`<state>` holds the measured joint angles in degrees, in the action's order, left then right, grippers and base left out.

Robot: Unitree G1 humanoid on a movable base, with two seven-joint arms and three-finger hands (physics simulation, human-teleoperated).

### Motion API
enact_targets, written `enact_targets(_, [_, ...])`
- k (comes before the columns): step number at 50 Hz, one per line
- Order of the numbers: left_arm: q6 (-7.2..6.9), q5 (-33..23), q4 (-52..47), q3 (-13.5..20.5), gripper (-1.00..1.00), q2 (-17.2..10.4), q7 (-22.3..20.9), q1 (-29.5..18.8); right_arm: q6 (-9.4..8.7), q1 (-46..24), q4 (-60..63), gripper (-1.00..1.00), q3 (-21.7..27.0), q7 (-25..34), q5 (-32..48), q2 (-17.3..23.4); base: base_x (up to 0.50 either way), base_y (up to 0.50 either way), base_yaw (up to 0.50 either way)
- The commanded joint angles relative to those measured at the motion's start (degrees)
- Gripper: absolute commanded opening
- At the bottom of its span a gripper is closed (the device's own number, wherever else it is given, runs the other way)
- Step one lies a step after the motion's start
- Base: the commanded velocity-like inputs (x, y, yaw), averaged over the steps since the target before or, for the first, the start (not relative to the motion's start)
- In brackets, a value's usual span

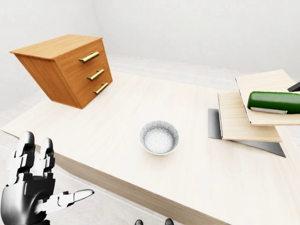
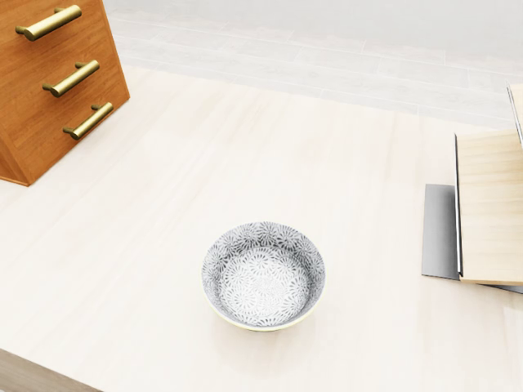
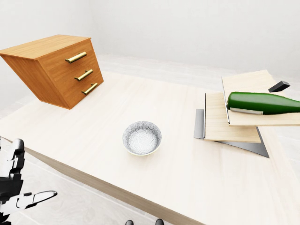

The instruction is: Put the wine bottle on the wine rack.

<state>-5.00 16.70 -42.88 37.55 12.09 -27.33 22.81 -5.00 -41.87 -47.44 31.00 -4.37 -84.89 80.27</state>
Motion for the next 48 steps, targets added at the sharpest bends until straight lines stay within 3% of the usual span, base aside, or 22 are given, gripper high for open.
enact_targets(1, [0.00,0.6,-3.6,-0.1,1.00,1.0,-0.5,0.7,0.00,4.8,14.6,1.00,1.9,-6.0,-10.3,3.1,0.00,0.00,0.00])
enact_targets(8, [0.00,1.2,-4.3,0.7,1.00,1.4,-1.2,0.8,0.00,9.6,21.7,1.00,4.0,-8.4,-15.3,5.0,0.00,0.00,0.00])
enact_targets(22, [0.00,1.7,-3.9,1.5,1.00,2.2,-2.5,0.7,0.00,21.3,39.4,1.00,18.3,-13.3,-20.2,6.6,0.00,0.00,0.00])
enact_targets(36, [0.00,1.5,-4.3,1.4,1.00,3.2,-3.4,1.2,0.00,25.1,52.0,1.00,27.8,-20.7,-27.8,4.6,0.00,0.00,0.00])
enact_targets(48, [0.00,2.0,-5.5,1.4,1.00,3.6,-3.8,1.5,0.00,25.6,57.1,1.00,31.0,-19.6,-28.1,2.5,0.00,0.00,0.00])
